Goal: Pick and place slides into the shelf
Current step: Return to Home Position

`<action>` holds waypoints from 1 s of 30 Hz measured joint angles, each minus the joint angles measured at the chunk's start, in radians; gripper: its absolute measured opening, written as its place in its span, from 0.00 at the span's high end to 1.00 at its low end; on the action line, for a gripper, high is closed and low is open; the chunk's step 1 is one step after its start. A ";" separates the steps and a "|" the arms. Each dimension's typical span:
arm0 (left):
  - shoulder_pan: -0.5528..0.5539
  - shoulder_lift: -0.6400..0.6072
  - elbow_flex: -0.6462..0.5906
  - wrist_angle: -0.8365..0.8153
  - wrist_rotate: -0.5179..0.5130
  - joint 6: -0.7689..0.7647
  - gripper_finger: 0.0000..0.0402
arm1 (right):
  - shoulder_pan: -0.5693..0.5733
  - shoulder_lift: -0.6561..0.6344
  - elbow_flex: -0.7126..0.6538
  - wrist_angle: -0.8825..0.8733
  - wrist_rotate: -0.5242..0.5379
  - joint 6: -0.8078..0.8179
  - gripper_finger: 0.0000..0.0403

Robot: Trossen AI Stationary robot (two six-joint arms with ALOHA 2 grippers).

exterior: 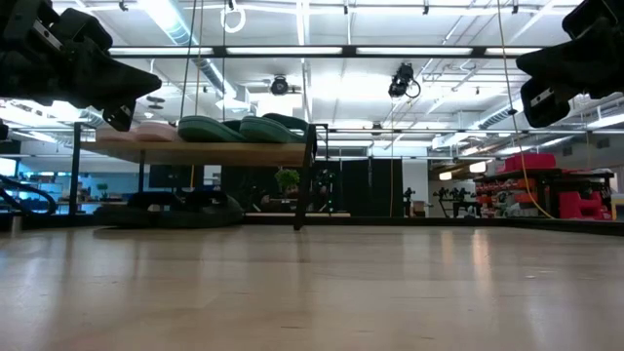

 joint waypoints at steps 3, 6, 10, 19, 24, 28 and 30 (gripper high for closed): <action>0.000 0.000 0.000 0.000 0.000 -0.001 0.93 | 0.000 0.000 0.000 0.000 0.000 0.000 0.99; 0.000 0.000 0.000 0.000 0.000 0.000 0.91 | 0.000 0.000 0.000 0.000 0.000 0.000 0.99; 0.000 0.000 0.000 0.000 0.000 0.000 0.90 | 0.000 0.000 0.000 0.000 0.000 0.000 0.99; 0.000 0.000 0.000 0.000 0.000 0.000 0.92 | 0.000 0.000 0.000 0.000 0.000 0.000 0.99; 0.000 0.000 0.000 0.000 0.000 0.000 0.93 | 0.000 0.000 0.000 0.000 0.000 0.000 0.99; 0.000 0.000 0.000 0.000 0.000 0.000 0.91 | 0.000 0.000 0.000 0.000 0.000 0.000 0.99; 0.000 0.000 0.000 0.000 0.000 0.000 0.91 | 0.000 0.000 0.000 0.000 0.000 0.000 0.99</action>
